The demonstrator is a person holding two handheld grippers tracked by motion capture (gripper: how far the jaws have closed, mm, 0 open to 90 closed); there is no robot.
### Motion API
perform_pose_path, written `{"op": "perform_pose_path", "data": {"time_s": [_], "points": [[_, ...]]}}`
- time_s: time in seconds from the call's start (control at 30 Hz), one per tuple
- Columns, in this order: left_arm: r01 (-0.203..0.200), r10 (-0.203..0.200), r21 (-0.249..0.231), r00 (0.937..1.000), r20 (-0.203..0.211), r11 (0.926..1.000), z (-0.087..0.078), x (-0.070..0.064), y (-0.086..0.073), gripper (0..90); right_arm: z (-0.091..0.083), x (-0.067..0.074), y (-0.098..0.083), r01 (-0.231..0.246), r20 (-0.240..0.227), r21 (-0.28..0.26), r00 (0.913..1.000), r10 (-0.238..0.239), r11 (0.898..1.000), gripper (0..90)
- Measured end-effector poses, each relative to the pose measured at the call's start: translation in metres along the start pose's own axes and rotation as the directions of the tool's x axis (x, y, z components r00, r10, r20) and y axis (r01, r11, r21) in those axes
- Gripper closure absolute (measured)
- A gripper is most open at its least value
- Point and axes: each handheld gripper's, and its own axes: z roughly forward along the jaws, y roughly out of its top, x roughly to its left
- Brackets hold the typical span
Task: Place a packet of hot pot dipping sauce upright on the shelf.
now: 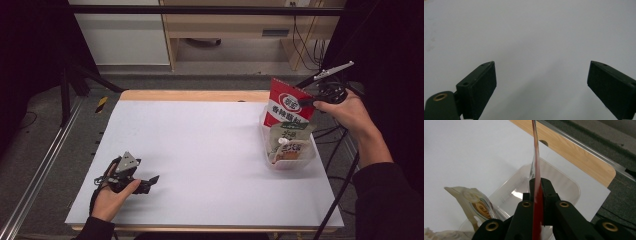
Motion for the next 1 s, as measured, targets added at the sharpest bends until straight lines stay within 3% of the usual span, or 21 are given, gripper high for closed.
{"op": "perform_pose_path", "data": {"time_s": [0.23, 0.43, 0.5, 0.57, 0.63, 0.67, 0.7, 0.87, 1.0], "points": [[-0.001, 0.001, 0.005, 1.0000, 0.000, 1.0000, 0.001, 0.000, 0.000, 8.5, 0.004, -0.010, -0.012, -0.030, 0.034, 0.011, 0.9990, 0.029, 1.000, 86.5], [-0.001, 0.001, 0.003, 1.0000, -0.002, 1.0000, 0.000, -0.001, 0.000, 8.5, 0.002, -0.009, -0.015, -0.046, 0.117, 0.010, 0.9921, 0.044, 0.999, 54.4], [0.001, -0.001, 0.000, 1.0000, -0.003, 1.0000, -0.001, 0.000, 0.000, 8.5, -0.001, -0.005, -0.013, -0.039, 0.162, -0.013, 0.9860, 0.041, 0.999, 40.5], [0.000, 0.000, 0.001, 1.0000, -0.003, 1.0000, -0.001, 0.000, 0.000, 8.5, -0.008, 0.002, -0.008, -0.010, 0.198, -0.074, 0.9800, 0.025, 0.997, 35.3], [0.000, 0.000, 0.002, 1.0000, -0.006, 1.0000, -0.001, 0.000, 0.000, 8.5, -0.011, 0.006, -0.006, 0.003, 0.205, -0.093, 0.9786, 0.016, 0.996, 31.6], [-0.001, 0.001, 0.002, 1.0000, -0.006, 1.0000, -0.001, 0.001, 0.000, 8.5, -0.019, 0.019, -0.001, 0.034, 0.234, -0.137, 0.9724, -0.001, 0.990, 27.5], [-0.001, 0.001, 0.001, 1.0000, -0.008, 1.0000, -0.001, 0.001, 0.000, 8.5, -0.021, 0.024, 0.000, 0.039, 0.235, -0.151, 0.9721, -0.002, 0.988, 27.5], [0.001, -0.001, 0.001, 0.9999, -0.014, 1.0000, -0.002, 0.002, -0.001, 8.4, -0.025, 0.072, 0.003, 0.098, 0.213, -0.203, 0.9756, -0.054, 0.974, 25.0], [0.001, -0.001, 0.000, 0.9999, -0.014, 1.0000, -0.002, 0.002, -0.001, 8.3, -0.015, 0.115, -0.001, 0.126, 0.184, -0.234, 0.9794, -0.083, 0.964, 21.9]]}}
